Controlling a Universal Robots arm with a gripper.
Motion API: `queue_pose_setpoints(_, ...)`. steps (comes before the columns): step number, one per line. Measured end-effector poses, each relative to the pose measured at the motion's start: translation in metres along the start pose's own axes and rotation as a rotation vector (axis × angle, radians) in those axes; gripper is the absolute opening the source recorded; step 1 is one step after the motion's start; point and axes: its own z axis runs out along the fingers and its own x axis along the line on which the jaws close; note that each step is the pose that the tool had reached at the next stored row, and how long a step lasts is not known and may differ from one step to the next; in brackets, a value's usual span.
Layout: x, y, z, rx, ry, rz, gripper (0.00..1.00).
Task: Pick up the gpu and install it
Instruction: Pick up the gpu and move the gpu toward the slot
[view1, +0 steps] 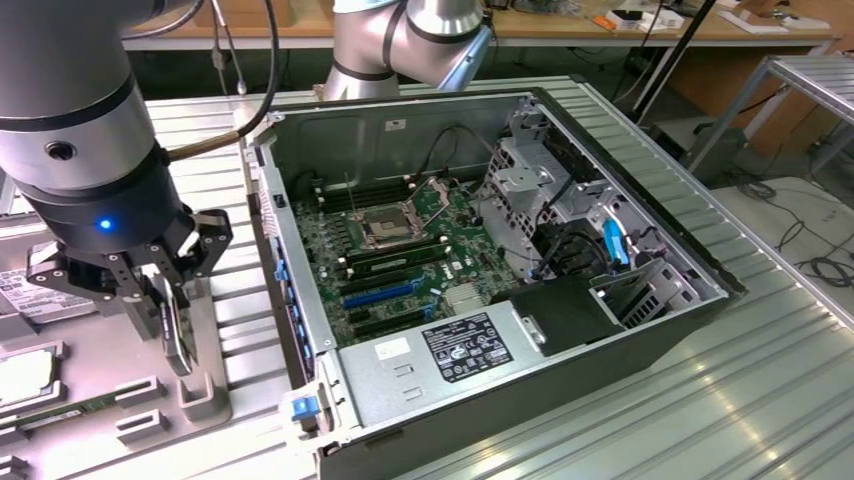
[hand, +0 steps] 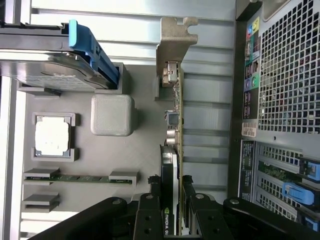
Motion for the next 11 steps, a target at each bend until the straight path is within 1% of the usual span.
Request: queue_pose_setpoints(11, -0.0001, 0.0002, -0.0029, 0.0, 0.0, 0.0, 0.27)
